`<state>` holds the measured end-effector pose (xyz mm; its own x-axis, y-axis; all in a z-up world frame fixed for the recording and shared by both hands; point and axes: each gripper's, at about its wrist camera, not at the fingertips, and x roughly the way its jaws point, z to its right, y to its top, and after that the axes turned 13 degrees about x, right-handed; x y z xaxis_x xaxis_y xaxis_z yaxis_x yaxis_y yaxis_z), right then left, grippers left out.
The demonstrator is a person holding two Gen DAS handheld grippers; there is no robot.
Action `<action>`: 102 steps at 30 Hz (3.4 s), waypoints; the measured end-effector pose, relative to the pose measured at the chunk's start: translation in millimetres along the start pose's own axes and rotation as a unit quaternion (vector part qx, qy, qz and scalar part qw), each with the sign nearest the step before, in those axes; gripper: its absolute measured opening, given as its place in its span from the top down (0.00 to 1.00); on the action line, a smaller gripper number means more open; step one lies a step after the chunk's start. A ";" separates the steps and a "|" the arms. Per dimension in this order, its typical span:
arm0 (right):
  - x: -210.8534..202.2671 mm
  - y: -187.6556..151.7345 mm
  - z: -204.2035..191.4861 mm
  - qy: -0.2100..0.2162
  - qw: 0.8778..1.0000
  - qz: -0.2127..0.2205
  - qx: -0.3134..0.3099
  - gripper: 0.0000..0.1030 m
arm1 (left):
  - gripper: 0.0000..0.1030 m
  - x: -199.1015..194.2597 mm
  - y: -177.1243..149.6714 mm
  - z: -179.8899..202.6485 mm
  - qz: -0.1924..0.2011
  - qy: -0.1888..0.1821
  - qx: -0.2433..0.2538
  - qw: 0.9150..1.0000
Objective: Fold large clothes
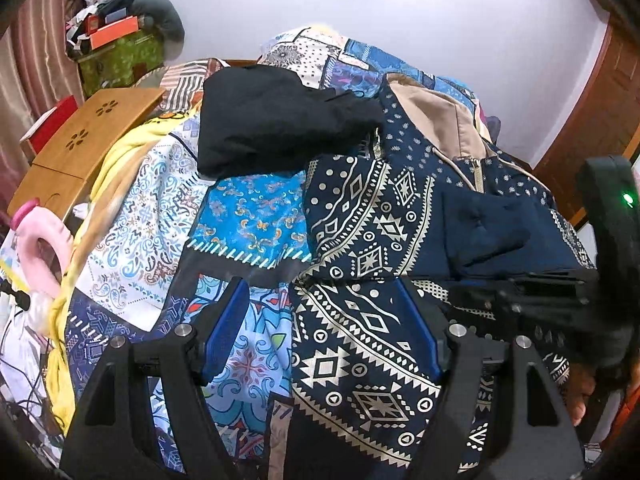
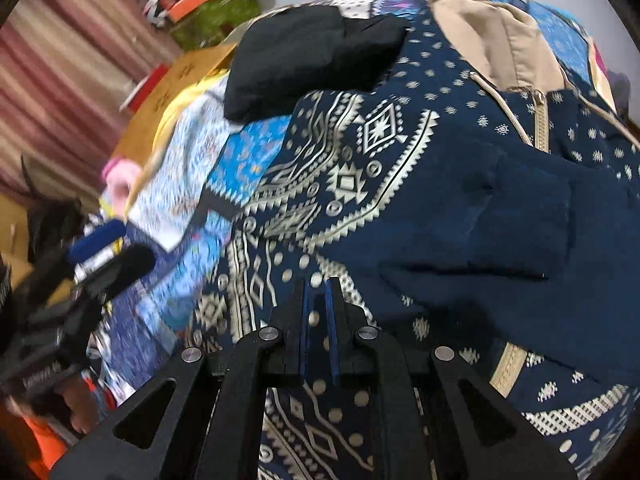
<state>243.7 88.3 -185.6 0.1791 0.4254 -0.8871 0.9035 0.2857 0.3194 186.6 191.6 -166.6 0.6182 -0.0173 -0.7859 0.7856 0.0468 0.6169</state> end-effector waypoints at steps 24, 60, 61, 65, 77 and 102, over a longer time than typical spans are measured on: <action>-145.7 -14.4 183.3 -0.168 0.959 0.193 0.122 0.55 | 0.29 75.5 44.6 154.1 -0.027 -0.001 0.214 0.976; -114.7 -23.8 236.6 -0.168 0.955 0.148 0.196 0.52 | 0.88 67.6 82.7 41.1 0.009 0.004 0.039 0.999; -115.2 -24.8 236.3 -0.167 0.955 0.149 0.196 0.52 | 0.86 72.9 76.2 39.1 -0.004 0.004 0.039 0.999; -117.5 -25.5 239.7 -0.162 0.955 0.143 0.201 0.52 | 0.71 95.1 47.0 32.8 -0.050 0.008 0.036 0.998; -122.4 -15.3 235.1 -0.160 0.958 0.134 0.197 0.52 | 0.42 83.3 31.2 15.0 -0.070 0.043 0.026 0.996; -124.2 171.0 189.3 -0.057 0.964 0.212 0.153 0.52 | 0.42 145.0 236.8 29.6 0.015 -0.059 0.030 0.998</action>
<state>449.6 -78.2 -83.9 0.5837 0.3454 -0.7348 0.8087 -0.1665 0.5641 463.0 170.6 -133.2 0.6372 -0.1354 -0.7587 0.7648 -0.0102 0.6442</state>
